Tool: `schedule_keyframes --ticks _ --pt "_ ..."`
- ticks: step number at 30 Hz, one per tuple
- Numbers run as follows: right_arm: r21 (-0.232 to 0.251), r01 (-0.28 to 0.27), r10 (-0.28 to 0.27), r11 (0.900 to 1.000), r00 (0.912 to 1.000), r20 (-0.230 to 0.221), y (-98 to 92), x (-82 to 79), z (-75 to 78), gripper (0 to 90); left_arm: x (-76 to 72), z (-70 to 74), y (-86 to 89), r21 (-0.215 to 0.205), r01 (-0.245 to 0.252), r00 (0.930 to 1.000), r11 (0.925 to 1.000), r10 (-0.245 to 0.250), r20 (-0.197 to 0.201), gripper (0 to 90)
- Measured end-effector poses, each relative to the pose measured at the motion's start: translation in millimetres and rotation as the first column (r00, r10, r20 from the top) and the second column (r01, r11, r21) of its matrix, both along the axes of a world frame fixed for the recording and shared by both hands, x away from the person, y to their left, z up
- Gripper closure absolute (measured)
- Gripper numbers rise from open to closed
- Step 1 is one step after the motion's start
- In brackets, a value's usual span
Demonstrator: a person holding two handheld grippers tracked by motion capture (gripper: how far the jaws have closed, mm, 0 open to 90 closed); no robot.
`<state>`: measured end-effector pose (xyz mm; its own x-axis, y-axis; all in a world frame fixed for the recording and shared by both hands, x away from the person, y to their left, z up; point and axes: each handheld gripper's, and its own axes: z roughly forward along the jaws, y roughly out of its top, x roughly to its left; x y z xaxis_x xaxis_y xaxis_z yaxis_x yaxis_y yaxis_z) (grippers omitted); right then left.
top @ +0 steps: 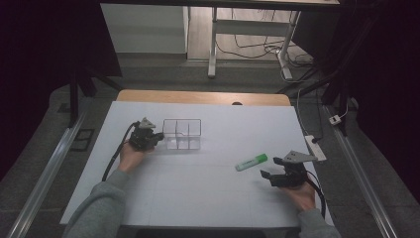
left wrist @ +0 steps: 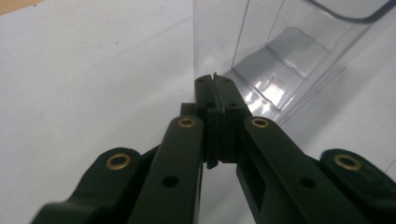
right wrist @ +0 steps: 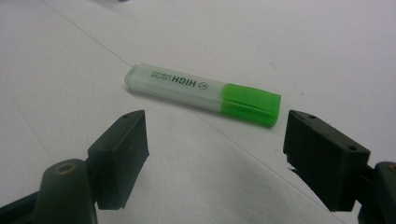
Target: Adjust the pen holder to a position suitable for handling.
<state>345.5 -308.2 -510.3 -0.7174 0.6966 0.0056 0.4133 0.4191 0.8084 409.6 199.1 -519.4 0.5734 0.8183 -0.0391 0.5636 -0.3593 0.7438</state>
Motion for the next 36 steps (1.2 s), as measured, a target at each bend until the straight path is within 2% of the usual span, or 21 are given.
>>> schedule_keyframes --ticks 23,36 --pt "-0.003 -0.001 0.001 1.000 1.0000 -0.003 0.2 0.2 -0.6 21.2 11.5 2.4 -38.8 -0.001 0.057 0.9983 0.9984 -0.057 0.009 88.9" --pt "0.000 0.001 -0.001 1.000 1.0000 -0.004 0.0 0.0 -0.3 21.2 13.8 0.9 -54.0 0.001 0.088 0.9961 0.9961 -0.088 0.007 88.9"
